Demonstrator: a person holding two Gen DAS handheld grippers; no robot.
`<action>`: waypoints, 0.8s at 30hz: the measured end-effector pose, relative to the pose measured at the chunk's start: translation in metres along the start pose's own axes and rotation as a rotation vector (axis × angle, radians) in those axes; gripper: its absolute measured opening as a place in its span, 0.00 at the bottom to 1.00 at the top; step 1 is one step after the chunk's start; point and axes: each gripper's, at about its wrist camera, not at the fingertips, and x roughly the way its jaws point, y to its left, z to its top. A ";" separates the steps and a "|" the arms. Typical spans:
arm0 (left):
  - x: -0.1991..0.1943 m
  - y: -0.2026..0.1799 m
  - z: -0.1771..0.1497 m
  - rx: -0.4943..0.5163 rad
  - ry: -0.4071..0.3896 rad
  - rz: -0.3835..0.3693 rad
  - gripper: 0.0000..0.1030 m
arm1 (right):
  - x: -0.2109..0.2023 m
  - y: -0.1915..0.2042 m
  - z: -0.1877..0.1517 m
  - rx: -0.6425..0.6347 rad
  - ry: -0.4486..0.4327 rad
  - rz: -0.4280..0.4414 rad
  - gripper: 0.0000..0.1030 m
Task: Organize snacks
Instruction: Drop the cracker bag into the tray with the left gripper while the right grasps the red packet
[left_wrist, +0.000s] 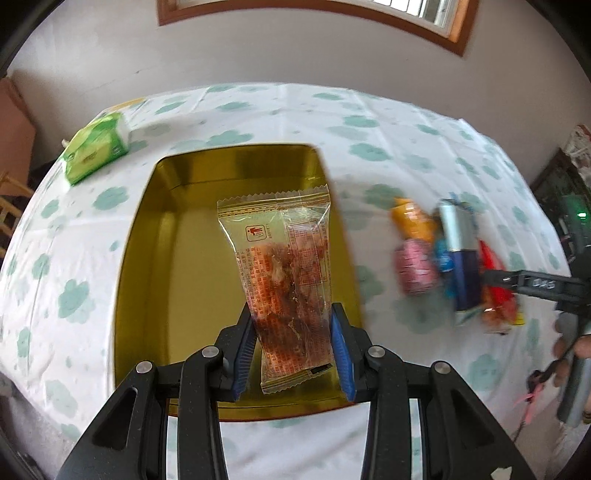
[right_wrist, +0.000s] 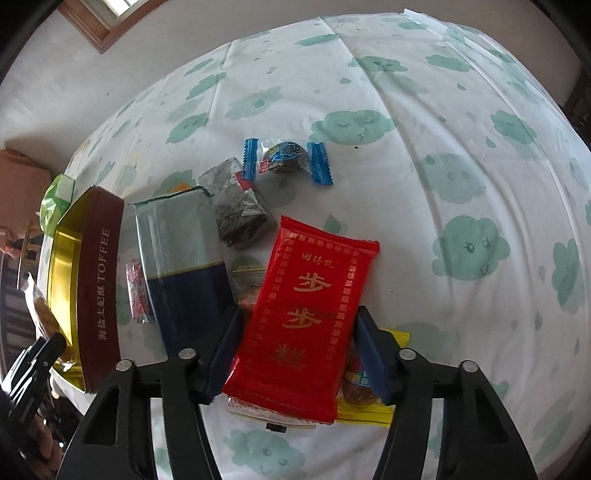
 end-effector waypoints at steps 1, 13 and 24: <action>0.003 0.006 0.000 -0.004 0.009 0.010 0.34 | 0.000 -0.001 0.000 0.009 -0.002 0.001 0.54; 0.024 0.043 -0.009 -0.021 0.084 0.085 0.34 | -0.005 0.000 -0.004 0.017 -0.032 -0.008 0.47; 0.034 0.055 -0.014 -0.012 0.120 0.132 0.34 | -0.016 0.004 -0.011 0.001 -0.070 -0.022 0.46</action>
